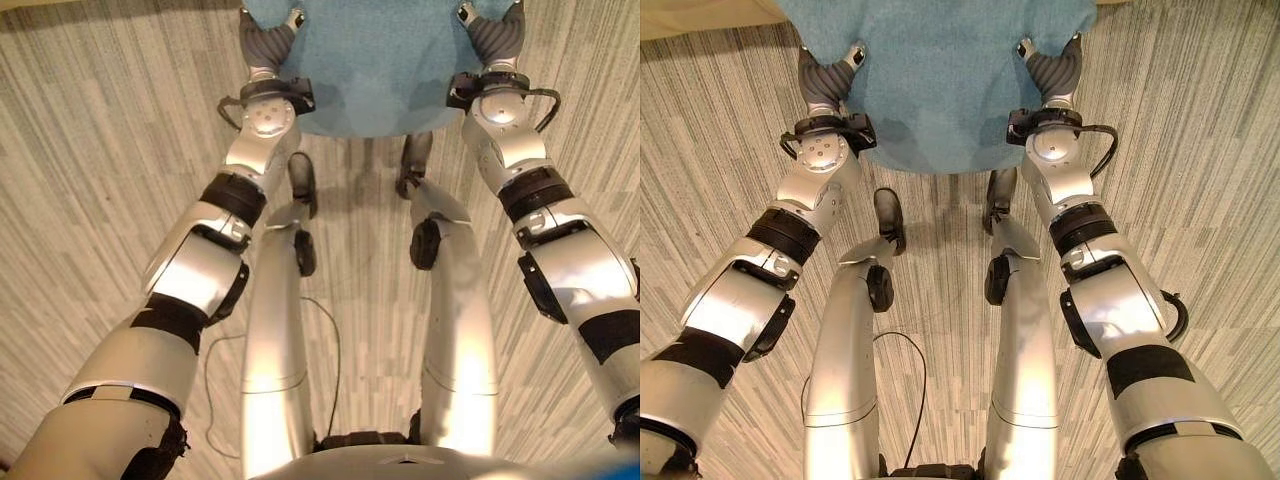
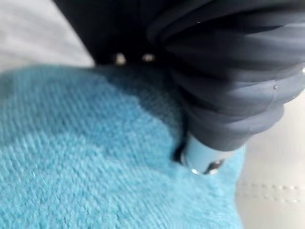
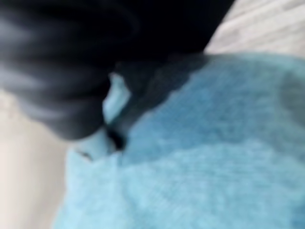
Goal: Pick up all the scattered cushions and arrange them neatly on the sofa.
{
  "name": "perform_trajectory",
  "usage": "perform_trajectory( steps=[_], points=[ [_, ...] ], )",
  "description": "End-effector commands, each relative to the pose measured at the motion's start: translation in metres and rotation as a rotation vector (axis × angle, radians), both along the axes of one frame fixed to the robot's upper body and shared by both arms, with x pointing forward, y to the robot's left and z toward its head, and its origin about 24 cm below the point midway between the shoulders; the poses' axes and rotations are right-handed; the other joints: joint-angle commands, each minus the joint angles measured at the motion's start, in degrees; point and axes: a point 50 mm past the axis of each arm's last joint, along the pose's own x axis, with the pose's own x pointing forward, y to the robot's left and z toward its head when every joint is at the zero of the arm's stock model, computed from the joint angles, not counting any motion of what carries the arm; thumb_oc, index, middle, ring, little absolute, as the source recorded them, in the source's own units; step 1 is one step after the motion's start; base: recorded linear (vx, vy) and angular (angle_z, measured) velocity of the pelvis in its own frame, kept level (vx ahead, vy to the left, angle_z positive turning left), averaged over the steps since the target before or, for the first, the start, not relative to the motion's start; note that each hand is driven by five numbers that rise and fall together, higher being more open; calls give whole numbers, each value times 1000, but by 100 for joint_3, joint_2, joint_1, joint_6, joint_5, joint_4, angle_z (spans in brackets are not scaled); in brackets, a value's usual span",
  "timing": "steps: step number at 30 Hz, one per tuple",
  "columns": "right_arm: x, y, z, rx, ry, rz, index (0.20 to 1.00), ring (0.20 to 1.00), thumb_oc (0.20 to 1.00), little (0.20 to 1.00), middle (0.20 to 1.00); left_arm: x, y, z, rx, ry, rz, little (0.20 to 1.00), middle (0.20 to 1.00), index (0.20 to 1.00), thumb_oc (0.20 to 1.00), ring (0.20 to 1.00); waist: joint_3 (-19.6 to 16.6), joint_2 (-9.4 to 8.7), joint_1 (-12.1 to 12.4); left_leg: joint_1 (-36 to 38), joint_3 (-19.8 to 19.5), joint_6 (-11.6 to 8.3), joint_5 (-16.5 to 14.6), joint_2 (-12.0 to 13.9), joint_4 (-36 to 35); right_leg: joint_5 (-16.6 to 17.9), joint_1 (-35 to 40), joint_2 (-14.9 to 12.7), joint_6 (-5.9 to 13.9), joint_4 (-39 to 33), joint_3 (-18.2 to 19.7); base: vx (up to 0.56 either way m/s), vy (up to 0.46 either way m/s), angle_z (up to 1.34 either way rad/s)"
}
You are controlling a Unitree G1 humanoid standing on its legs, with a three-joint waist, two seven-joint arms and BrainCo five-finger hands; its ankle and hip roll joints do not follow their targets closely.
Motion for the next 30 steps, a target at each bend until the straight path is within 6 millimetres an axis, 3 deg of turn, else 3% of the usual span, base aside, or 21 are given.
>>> perform_trajectory(
  steps=[1, 4, 7, 9, 10, 19, 20, 24, 25, 30],
  points=[
    [-30, 74, 32, -91, -254, 266, 200, 200, 200, 200, 200, -14, -4, 10, -106, -151, -63, 200, 200, 200, 200, 200, -523, 197, -77, 35, -646, 46, 38, -201, -108, -280, 289, -91, 742, -127, -288, -27, -32, 7],
    [-32, 65, 18, -112, -246, 259, 200, 200, 200, 200, 200, -21, -3, -9, -125, -148, -90, 200, 200, 200, 200, 200, -751, 170, -90, 487, -582, 9, 144, -182, -661, -230, 717, -87, 729, -497, -354, -88, -44, 10],
    [-37, 61, -12, -134, -213, 273, 200, 200, 200, 200, 200, -34, -11, -40, -197, -122, -147, 200, 200, 200, 200, 200, -741, 157, -40, 1540, -631, -62, 323, -169, -1437, -129, 1855, -60, 721, -1211, -495, -80, -55, 16],
    [-43, 59, -35, -150, -183, 295, 200, 200, 200, 200, 200, -43, -12, -62, -162, -97, -157, 200, 200, 200, 200, 200, -740, 124, 29, 2235, -684, -109, 444, -153, -1902, -81, 2579, -57, 707, -1613, -582, -73, -47, 18],
    [-46, 60, -44, -151, -174, 314, 200, 200, 200, 200, 200, -47, -14, -70, -143, -84, -171, 200, 200, 200, 200, 200, -751, 99, 29, 2382, -676, -112, 658, -175, -2055, 103, 2781, -93, 663, -1802, -618, -90, -33, 8],
    [-69, 49, -141, -113, 73, 363, 200, 200, 200, 200, 200, -75, -12, -149, -122, 110, -238, 200, 200, 200, 200, 200, -968, 92, 301, 4878, -848, -200, 966, -211, -3394, 59, 5269, -109, 600, -2919, -1078, 28, -38, 13],
    [-75, 45, -159, -102, 125, 368, 200, 200, 200, 200, 200, -82, -12, -164, -104, 155, -251, 200, 200, 200, 200, 200, -1044, 90, 326, 5453, -852, -236, 1023, -169, -3653, 15, 5891, -83, 579, -3132, -1199, 122, -67, 22],
    [-83, 44, -174, -100, 167, 370, 200, 200, 200, 200, 200, -88, -12, -178, -124, 200, -259, 200, 200, 200, 200, 200, -1075, 86, 328, 5965, -835, -293, 1056, -110, -3837, -24, 6442, -39, 568, -3284, -1323, 79, -48, 23],
    [-89, 41, -189, -76, 215, 365, 200, 200, 200, 200, 200, -94, -13, -190, -127, 241, -270, 200, 200, 200, 200, 200, -1147, 86, 295, 6347, -783, -389, 1136, -42, -3918, -95, 7025, 21, 529, -3472, -1448, 115, -82, 29],
    [-101, 21, -211, -76, 288, 313, 200, 200, 200, 200, 200, -108, -9, -215, -134, 321, -280, 200, 200, 200, 200, 200, -1481, 6, 284, 7067, -557, -533, 1188, 94, -3962, -175, 8289, 154, 532, -4077, -1912, 170, -57, 48]
  ],
)
